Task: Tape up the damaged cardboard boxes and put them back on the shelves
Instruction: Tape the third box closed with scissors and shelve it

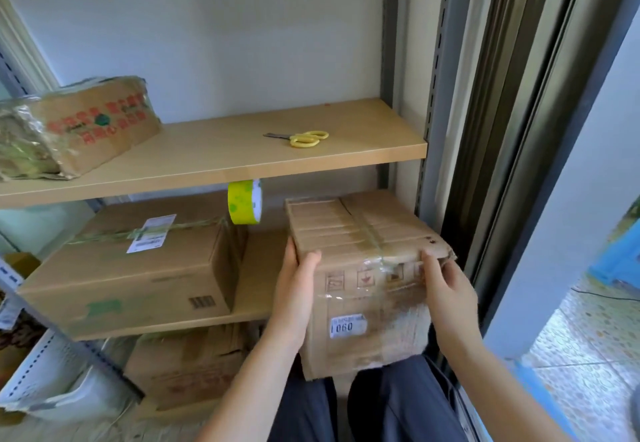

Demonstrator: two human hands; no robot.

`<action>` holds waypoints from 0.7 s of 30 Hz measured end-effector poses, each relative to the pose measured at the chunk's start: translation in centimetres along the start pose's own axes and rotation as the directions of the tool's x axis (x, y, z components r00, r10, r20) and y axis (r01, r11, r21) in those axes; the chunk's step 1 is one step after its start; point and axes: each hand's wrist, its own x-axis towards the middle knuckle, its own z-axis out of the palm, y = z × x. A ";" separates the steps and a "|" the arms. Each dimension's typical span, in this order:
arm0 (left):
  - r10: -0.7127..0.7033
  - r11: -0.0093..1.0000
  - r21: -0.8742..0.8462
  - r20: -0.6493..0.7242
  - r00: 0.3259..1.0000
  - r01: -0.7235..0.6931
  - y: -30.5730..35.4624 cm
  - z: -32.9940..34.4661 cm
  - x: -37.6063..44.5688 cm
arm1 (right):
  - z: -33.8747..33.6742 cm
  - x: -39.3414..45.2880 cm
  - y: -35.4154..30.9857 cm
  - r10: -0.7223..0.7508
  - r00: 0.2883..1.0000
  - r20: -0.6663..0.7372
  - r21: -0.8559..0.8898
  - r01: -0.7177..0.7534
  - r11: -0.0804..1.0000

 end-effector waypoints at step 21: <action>0.103 0.720 0.692 -0.033 0.994 -0.052 -7.4 -4.5 6.8 | 4.1 4.1 4.2 -0.052 0.983 0.176 -0.390 0.118 0.913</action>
